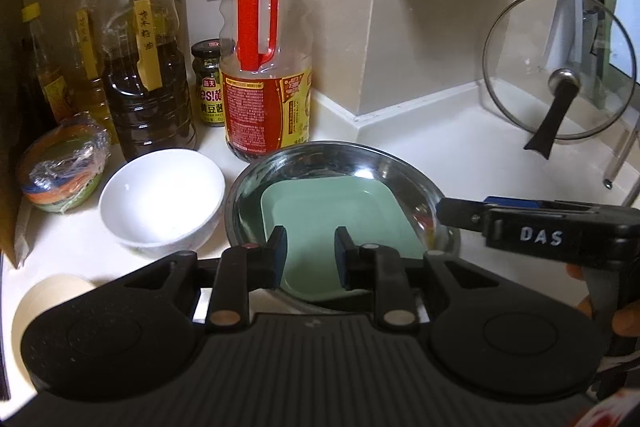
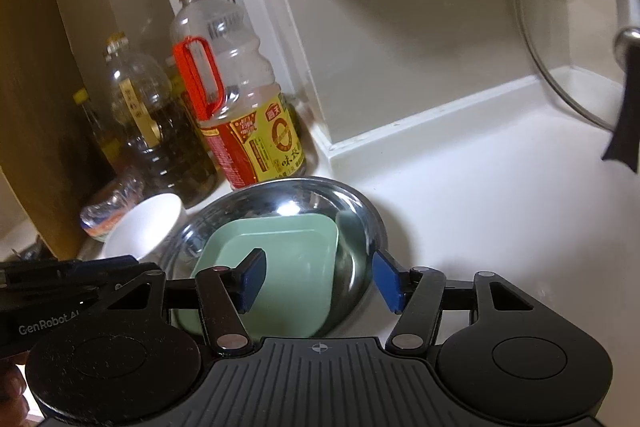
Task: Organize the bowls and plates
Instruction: 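Move both grippers back and over to the rim of the cream bowl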
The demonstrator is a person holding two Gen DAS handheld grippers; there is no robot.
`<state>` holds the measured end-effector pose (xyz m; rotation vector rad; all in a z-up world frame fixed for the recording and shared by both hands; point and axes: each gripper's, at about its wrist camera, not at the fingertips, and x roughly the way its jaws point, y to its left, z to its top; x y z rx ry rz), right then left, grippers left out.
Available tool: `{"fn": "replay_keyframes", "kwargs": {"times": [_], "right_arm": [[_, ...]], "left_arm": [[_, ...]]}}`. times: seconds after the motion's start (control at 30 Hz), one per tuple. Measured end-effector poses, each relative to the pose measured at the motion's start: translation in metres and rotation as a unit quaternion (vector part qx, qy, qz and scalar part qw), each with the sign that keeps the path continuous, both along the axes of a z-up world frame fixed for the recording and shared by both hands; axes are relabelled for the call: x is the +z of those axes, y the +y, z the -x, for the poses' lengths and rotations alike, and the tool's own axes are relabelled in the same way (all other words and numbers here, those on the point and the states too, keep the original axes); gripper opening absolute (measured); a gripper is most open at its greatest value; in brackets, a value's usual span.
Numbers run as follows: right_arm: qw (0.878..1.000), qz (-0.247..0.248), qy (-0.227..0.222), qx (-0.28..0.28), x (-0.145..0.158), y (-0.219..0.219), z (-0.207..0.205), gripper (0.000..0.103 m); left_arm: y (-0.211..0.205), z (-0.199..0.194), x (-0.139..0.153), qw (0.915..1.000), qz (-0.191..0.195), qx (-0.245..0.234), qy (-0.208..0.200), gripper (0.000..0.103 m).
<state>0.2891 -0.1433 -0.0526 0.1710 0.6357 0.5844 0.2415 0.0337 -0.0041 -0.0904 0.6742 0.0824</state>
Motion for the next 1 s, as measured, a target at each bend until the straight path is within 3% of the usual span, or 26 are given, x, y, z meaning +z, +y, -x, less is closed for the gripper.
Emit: {"fn": "replay_keyframes", "kwargs": {"times": [0.33, 0.7, 1.0], "right_arm": [[1.0, -0.015, 0.002, 0.012, 0.009, -0.04, 0.063, 0.059], [0.998, 0.015, 0.02, 0.05, 0.007, -0.056, 0.122, 0.059], [0.995, 0.042, 0.044, 0.075, -0.005, -0.06, 0.148, 0.059]], "left_arm": [[0.003, 0.068, 0.007, 0.9995, 0.01, 0.029, 0.005, 0.022], [-0.006, 0.125, 0.001, 0.9974, 0.017, 0.063, 0.03, 0.023], [-0.022, 0.156, -0.005, 0.9952, 0.018, 0.084, 0.045, 0.023]]}}
